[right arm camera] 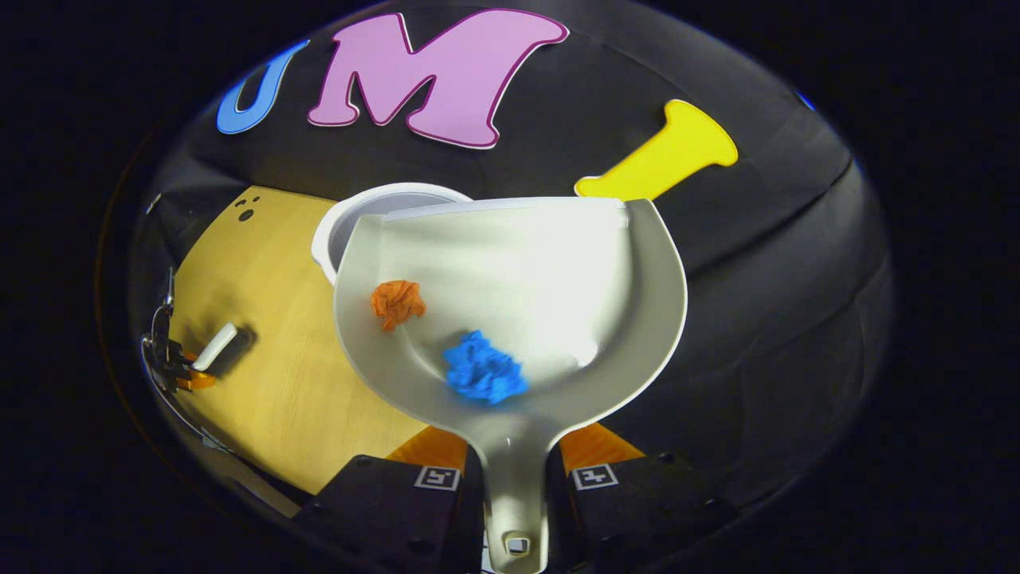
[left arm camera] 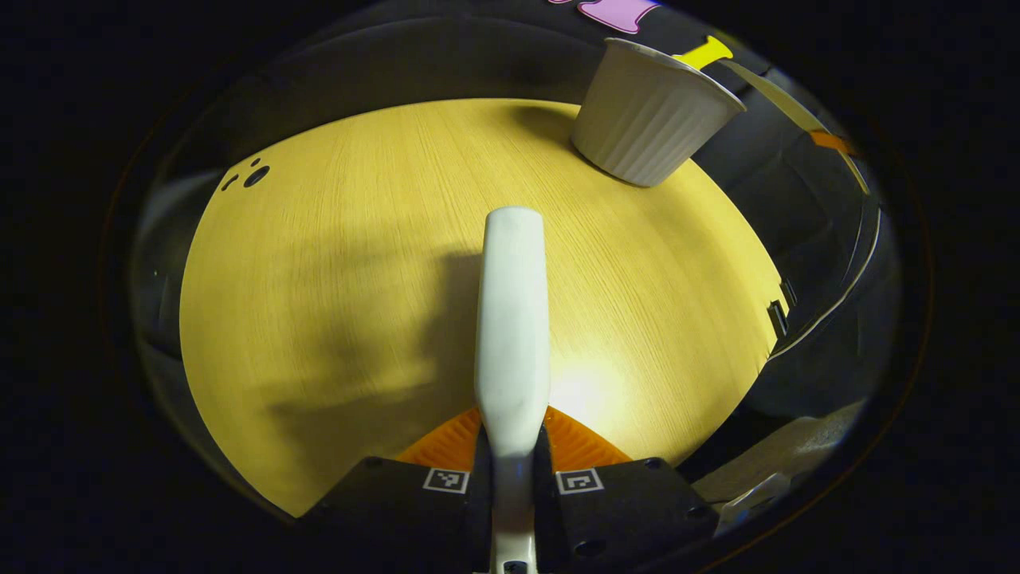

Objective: Pick up the small broom and dustpan from the desktop, sweep the trash into the dustpan with the broom, and then empty the trash into the garbage bin.

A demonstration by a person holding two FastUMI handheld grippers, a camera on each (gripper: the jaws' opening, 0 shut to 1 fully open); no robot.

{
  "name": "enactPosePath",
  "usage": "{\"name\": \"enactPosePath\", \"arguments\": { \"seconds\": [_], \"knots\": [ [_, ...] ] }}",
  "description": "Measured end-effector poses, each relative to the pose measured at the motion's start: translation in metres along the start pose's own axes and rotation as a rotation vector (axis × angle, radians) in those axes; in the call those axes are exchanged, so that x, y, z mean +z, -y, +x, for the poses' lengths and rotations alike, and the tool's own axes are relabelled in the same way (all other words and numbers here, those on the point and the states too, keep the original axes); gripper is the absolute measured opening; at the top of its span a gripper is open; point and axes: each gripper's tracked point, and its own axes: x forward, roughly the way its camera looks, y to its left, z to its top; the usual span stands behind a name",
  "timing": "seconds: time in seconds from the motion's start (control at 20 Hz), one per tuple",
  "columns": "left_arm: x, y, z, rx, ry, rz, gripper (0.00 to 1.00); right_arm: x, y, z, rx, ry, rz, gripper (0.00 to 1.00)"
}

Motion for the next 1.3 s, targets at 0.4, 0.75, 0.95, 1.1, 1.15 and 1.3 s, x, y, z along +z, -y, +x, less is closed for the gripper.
{"name": "enactPosePath", "arguments": {
  "seconds": [0.4, 0.75, 0.95, 1.1, 1.15, 1.3],
  "knots": [
    [-0.001, -0.018, 0.005, -0.033, -0.019, -0.038, 0.25, 0.038, 0.008, 0.037, -0.030, -0.196, -0.345, 0.36],
    [-0.002, -0.014, 0.022, -0.038, -0.042, -0.036, 0.25, 0.054, 0.007, 0.045, -0.048, -0.312, -0.549, 0.36],
    [-0.004, -0.016, 0.026, -0.048, -0.049, -0.039, 0.25, 0.055, 0.004, 0.053, -0.048, -0.349, -0.607, 0.36],
    [-0.006, -0.015, 0.030, -0.052, -0.054, -0.037, 0.25, 0.058, -0.004, 0.056, -0.022, -0.359, -0.628, 0.36],
    [-0.006, -0.015, 0.031, -0.054, -0.056, -0.038, 0.25, 0.060, -0.006, 0.058, -0.020, -0.366, -0.646, 0.36],
    [-0.005, -0.016, 0.032, -0.053, -0.052, -0.036, 0.25, 0.062, -0.009, 0.061, -0.020, -0.365, -0.658, 0.36]
  ]
}}
